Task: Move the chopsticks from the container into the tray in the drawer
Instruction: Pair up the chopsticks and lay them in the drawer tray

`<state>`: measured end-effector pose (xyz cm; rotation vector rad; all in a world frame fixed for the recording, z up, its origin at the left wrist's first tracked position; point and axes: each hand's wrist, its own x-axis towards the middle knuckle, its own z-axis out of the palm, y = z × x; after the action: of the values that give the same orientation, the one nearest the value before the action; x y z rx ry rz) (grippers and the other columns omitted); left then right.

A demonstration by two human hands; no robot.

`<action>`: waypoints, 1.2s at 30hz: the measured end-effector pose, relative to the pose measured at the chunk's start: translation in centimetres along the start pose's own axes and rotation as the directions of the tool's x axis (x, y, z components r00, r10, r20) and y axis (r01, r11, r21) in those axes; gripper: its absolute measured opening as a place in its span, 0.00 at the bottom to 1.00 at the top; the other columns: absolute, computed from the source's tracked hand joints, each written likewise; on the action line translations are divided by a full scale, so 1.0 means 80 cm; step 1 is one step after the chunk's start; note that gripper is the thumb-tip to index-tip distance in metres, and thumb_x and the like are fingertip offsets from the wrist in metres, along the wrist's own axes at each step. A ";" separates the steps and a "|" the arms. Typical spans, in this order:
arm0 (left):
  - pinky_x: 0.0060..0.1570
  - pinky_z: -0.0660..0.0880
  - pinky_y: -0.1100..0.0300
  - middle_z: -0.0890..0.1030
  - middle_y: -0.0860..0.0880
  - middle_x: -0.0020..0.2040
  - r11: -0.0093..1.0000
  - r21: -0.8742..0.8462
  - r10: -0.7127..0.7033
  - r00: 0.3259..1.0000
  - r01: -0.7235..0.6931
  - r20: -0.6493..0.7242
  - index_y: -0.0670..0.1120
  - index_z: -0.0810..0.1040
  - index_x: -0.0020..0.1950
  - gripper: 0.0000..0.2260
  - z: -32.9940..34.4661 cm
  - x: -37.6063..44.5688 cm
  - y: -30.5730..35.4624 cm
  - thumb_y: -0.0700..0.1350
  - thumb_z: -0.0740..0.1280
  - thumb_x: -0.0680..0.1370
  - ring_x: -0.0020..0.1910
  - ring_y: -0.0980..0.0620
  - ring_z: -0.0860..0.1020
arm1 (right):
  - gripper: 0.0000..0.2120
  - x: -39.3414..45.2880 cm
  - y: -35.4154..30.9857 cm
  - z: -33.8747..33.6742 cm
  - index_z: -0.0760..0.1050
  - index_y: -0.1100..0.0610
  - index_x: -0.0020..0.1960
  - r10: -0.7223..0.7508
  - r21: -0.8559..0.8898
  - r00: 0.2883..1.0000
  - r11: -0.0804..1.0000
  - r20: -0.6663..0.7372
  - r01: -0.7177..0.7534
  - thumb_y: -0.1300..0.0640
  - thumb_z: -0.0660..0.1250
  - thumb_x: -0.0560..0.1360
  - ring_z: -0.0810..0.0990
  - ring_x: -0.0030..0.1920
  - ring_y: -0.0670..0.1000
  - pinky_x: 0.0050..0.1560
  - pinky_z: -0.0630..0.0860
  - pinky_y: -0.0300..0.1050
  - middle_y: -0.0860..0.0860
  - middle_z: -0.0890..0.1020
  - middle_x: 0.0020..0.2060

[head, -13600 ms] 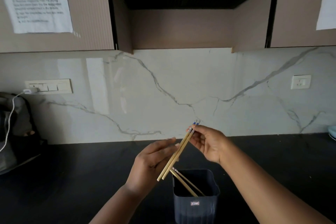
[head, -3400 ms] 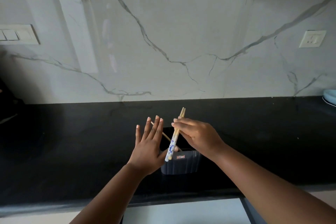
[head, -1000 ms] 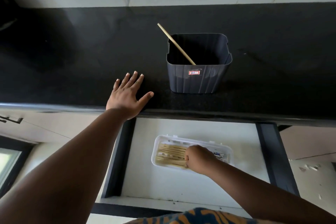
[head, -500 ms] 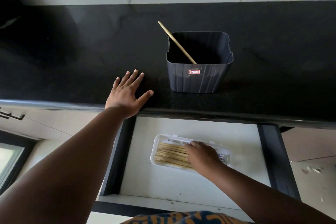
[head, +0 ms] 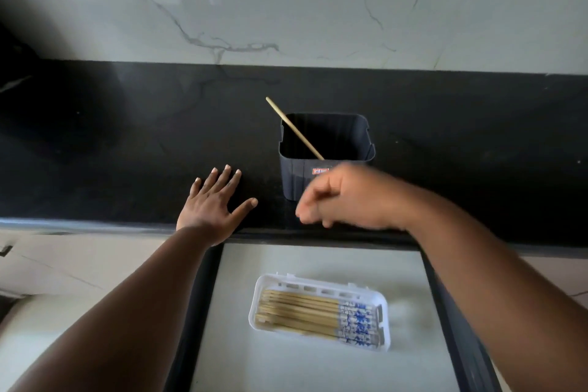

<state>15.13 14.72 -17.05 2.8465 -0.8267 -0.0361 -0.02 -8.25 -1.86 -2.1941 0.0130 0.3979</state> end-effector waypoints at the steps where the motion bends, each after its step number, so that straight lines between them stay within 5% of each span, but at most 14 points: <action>1: 0.76 0.40 0.51 0.47 0.54 0.79 1.000 0.007 0.000 1.000 0.000 0.008 0.55 0.48 0.79 0.41 0.000 0.000 0.000 0.76 0.38 0.71 0.78 0.53 0.42 | 0.03 0.004 -0.016 -0.019 0.83 0.48 0.43 -0.034 0.048 0.995 0.998 -0.098 0.039 0.54 0.72 0.70 0.85 0.38 0.45 0.44 0.82 0.43 0.40 0.86 0.38; 6: 0.75 0.39 0.51 0.44 0.54 0.79 1.000 0.007 -0.001 1.000 0.000 0.020 0.55 0.45 0.79 0.42 0.000 0.001 0.002 0.76 0.36 0.70 0.77 0.53 0.40 | 0.04 0.062 -0.037 -0.057 0.84 0.51 0.38 0.032 -0.070 0.876 0.995 -0.481 -0.075 0.56 0.71 0.71 0.82 0.30 0.47 0.37 0.79 0.47 0.45 0.84 0.30; 10: 0.75 0.38 0.50 0.42 0.54 0.79 1.000 0.008 0.007 1.000 -0.007 0.016 0.54 0.43 0.79 0.43 0.001 0.001 0.002 0.75 0.34 0.69 0.77 0.53 0.39 | 0.06 0.108 -0.019 -0.040 0.84 0.55 0.42 0.159 -0.264 0.843 0.906 -0.514 -0.332 0.53 0.74 0.70 0.83 0.37 0.51 0.43 0.78 0.46 0.52 0.85 0.35; 14: 0.75 0.38 0.50 0.43 0.53 0.79 1.000 0.004 0.006 1.000 -0.006 0.008 0.53 0.43 0.79 0.42 0.005 0.002 0.000 0.75 0.35 0.70 0.78 0.52 0.39 | 0.04 0.131 -0.008 -0.028 0.82 0.56 0.40 0.238 -0.322 0.824 0.837 -0.515 -0.443 0.58 0.70 0.73 0.82 0.37 0.54 0.31 0.72 0.41 0.53 0.82 0.34; 17: 0.75 0.37 0.50 0.42 0.53 0.79 1.000 0.010 0.006 1.000 -0.006 0.006 0.53 0.42 0.79 0.41 0.008 0.004 -0.002 0.74 0.36 0.71 0.77 0.52 0.39 | 0.07 0.135 -0.016 -0.029 0.83 0.55 0.41 0.257 -0.324 0.811 0.821 -0.525 -0.470 0.62 0.68 0.74 0.82 0.37 0.54 0.32 0.74 0.43 0.53 0.83 0.37; 21: 0.74 0.37 0.49 0.42 0.52 0.79 1.000 0.003 0.014 1.000 -0.014 0.014 0.53 0.42 0.79 0.41 0.010 0.004 -0.004 0.74 0.35 0.70 0.77 0.51 0.38 | 0.06 0.113 -0.048 -0.049 0.83 0.55 0.40 0.049 -0.293 0.777 0.910 -0.628 -0.294 0.56 0.70 0.74 0.80 0.33 0.51 0.32 0.72 0.41 0.51 0.84 0.35; 27: 0.74 0.36 0.47 0.41 0.51 0.80 1.000 -0.005 0.023 0.999 -0.023 0.034 0.51 0.42 0.79 0.41 0.008 0.004 -0.003 0.73 0.37 0.72 0.78 0.49 0.38 | 0.04 0.036 -0.145 -0.073 0.81 0.49 0.48 -0.368 -0.349 0.565 0.926 -0.739 0.146 0.55 0.70 0.74 0.81 0.40 0.39 0.42 0.76 0.31 0.41 0.84 0.39; 31: 0.74 0.38 0.46 0.43 0.50 0.80 1.000 -0.001 0.017 0.999 -0.017 0.044 0.51 0.43 0.79 0.39 0.007 0.006 -0.003 0.72 0.39 0.73 0.78 0.49 0.39 | 0.06 -0.004 -0.159 -0.020 0.80 0.46 0.52 -0.486 -0.509 0.651 0.843 -0.583 0.173 0.52 0.68 0.75 0.79 0.31 0.41 0.32 0.75 0.34 0.44 0.83 0.35; 33: 0.74 0.38 0.46 0.44 0.49 0.80 1.000 0.021 0.019 0.999 -0.020 0.040 0.51 0.43 0.79 0.40 0.006 0.009 -0.003 0.73 0.38 0.73 0.78 0.48 0.41 | 0.10 -0.012 -0.142 0.020 0.80 0.48 0.56 -0.491 -0.576 0.707 0.805 -0.510 0.144 0.53 0.68 0.76 0.81 0.37 0.43 0.39 0.79 0.40 0.46 0.85 0.42; 36: 0.73 0.34 0.47 0.44 0.48 0.80 0.994 0.094 0.047 0.998 -0.050 0.043 0.49 0.42 0.79 0.52 0.005 0.012 -0.001 0.74 0.23 0.61 0.78 0.47 0.41 | 0.12 -0.016 -0.090 0.077 0.80 0.52 0.59 -0.408 -0.567 0.814 0.815 -0.413 0.121 0.53 0.65 0.77 0.82 0.46 0.53 0.47 0.79 0.47 0.52 0.85 0.49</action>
<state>15.94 14.22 -17.45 2.9218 -0.9295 -0.0494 -1.85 0.78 0.62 -2.7271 -0.1345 -0.4308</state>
